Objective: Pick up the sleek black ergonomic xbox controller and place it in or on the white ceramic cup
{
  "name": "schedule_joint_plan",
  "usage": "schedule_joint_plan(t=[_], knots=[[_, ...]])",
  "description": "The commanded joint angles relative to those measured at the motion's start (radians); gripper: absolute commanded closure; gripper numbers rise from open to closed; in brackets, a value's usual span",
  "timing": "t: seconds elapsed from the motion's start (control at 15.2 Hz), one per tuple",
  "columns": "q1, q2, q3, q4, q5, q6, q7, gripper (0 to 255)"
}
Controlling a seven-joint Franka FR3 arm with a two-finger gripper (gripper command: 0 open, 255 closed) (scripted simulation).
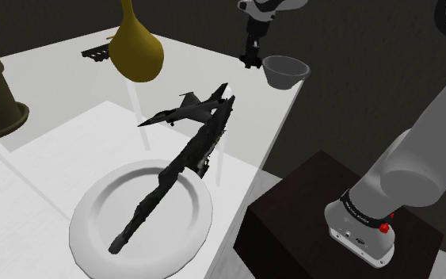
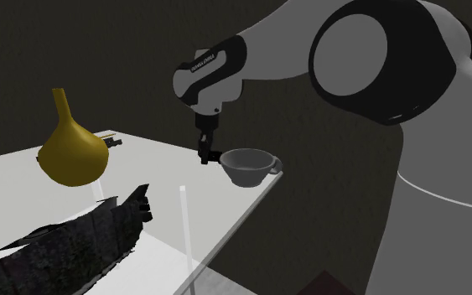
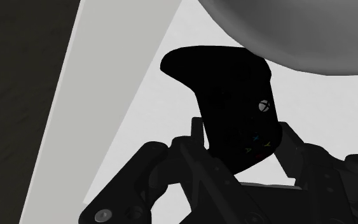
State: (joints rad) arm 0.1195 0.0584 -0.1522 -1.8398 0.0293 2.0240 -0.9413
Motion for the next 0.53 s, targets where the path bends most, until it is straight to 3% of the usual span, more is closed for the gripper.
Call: schedule_joint_plan(t=[0.0,0.46], knots=[[0.0,-0.002,0.0,0.021,-0.001,-0.024,0.001,255],[0.0,-0.008,0.0,0.108,-0.003,-0.116,0.003,255]])
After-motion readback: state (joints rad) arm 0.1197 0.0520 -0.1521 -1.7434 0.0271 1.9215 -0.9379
